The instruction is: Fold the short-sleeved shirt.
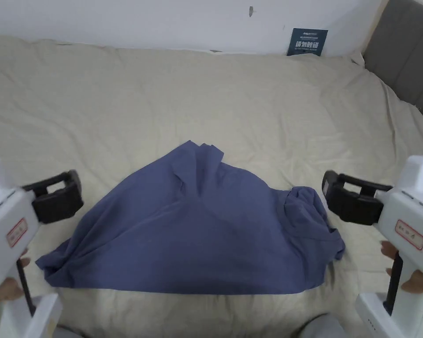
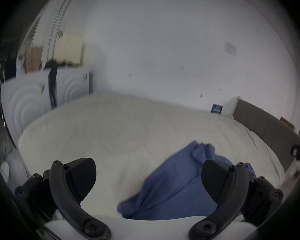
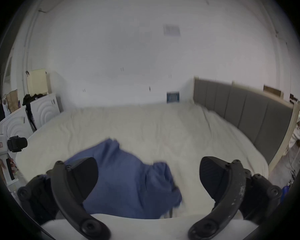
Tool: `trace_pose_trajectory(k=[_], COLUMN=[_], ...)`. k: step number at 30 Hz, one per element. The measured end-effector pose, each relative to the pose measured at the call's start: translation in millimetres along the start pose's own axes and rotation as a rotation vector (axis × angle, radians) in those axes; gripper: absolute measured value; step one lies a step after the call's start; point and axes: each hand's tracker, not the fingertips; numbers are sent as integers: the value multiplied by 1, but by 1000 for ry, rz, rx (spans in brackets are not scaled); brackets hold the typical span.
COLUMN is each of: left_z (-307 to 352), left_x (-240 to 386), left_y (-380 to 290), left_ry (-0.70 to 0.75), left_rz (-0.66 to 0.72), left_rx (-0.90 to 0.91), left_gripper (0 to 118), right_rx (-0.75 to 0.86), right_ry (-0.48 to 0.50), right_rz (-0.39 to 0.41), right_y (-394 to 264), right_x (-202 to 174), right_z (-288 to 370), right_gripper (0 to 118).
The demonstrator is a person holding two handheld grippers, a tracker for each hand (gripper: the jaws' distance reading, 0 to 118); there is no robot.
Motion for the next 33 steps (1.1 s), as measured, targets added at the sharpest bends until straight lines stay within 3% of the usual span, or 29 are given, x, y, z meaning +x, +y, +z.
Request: trace_pose_trajectory(k=[4,7,9,10,12,13,14,15,16,24,27,30,31,33], left_z=[10,15,16,17,18,16,16,16,16,10,-8,-34,-42,-57], left_x=[32,46,47,49,51,52,52,52,53,42,23,-1,-8,-19], left_y=[3,-2,-5,-6,-8,-9,-10,-11,-11,-4,8,10,8,1], left_ry=[0,-19,-42,-44,-46,-47,-48,-51,-54,-76,-47,-20,-12,12], left_rz=[-169,-182,-159,-147,-140,-142,-147,-150,-151,-148,-110,-96,-92,-63], left_rx=[93,105,113,112,107,104,101,99,98,22,-110,-274,-326,-452], left_gripper=[118,118,106,86,45,22,11,3,0,0,5,70,87,110], right_rx=[125,152,155,154,161,158,151,149,150,127,123,114,110,98], right_ry=[-22,-28,-31,-29,-15,-10,-10,-10,-18,-11,-7,-1,0,2], right_rz=[48,54,48,40,19,13,8,7,5,10,22,17,15,12], right_y=[8,8,7,6,4,4,3,2,0,-1,0,-2,-3,-5], right_x=[-25,-39,-45,-45,-47,-48,-46,-47,-49,-48,-48,-48,-48,-48], right_z=[16,21,22,21,23,23,19,18,18,20,20,17,16,13], right_gripper=[118,118,118,108,73,39,16,5,3,1,1,1,1,1])
